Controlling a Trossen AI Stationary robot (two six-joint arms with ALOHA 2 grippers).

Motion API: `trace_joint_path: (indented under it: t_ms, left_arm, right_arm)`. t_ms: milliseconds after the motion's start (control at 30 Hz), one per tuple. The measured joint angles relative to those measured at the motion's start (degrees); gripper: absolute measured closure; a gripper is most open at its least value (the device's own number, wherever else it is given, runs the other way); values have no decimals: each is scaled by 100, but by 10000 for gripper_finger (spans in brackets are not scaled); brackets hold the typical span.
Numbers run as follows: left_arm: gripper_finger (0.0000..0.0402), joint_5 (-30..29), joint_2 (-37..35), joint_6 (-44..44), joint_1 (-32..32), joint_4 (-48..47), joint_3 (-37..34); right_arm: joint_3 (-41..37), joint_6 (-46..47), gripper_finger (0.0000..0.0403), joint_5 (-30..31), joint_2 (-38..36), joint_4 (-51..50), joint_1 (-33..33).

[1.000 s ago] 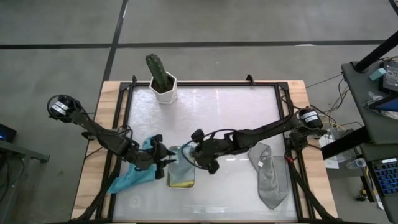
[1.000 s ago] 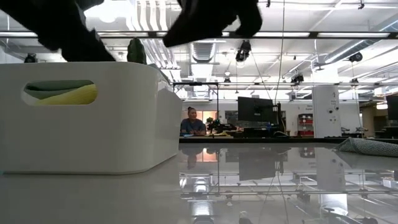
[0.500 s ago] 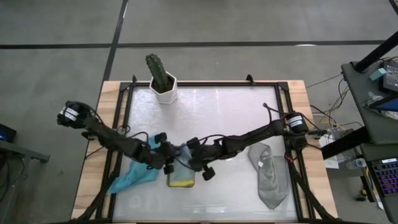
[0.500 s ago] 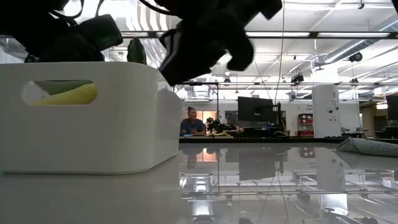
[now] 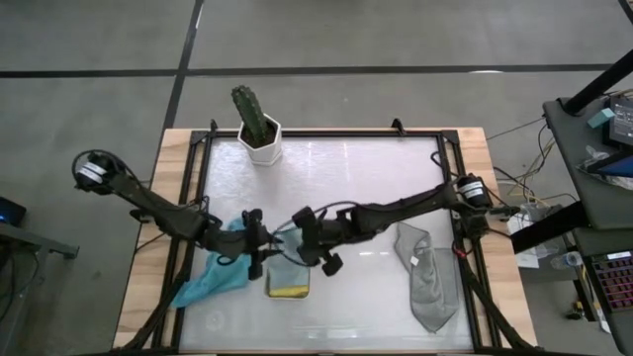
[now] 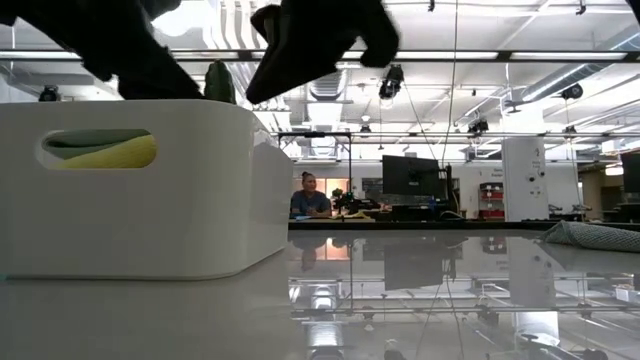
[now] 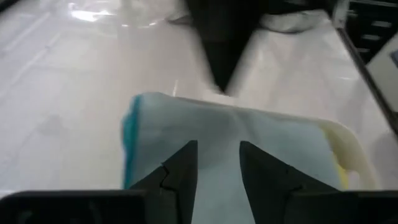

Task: Fold microfiber towels
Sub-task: Put the light blue microfiber towel into the bin

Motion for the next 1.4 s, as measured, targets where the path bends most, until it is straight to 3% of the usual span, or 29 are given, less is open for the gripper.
trace_joint_path:
  t_ms: [200,433,567,767,967,1100,1400]
  left_arm:
    - [298,12,175,-121,-367,137,1]
    - [298,23,1341,-113,-393,1133,56]
    - [298,496,1800,-327,-393,1246,142]
    - [298,1149,1765,-538,-396,1184,133]
    - [298,1046,1413,-48,-342,1191,173]
    - [298,571,1247,164,-330,1274,292]
    - [298,464,2149,166,-297,2184,373]
  right_arm:
    - [115,-132,394,-18,83,67,-450]
    - [111,-130,394,-383,451,79,-673]
    - [119,-247,394,-418,494,-306,-640]
    - [119,-216,394,-414,372,-664,-632]
    - [119,-63,394,-338,154,-641,-637]
    - [119,68,394,-338,-62,-585,-636]
    - [-71,365,394,-393,60,296,-608]
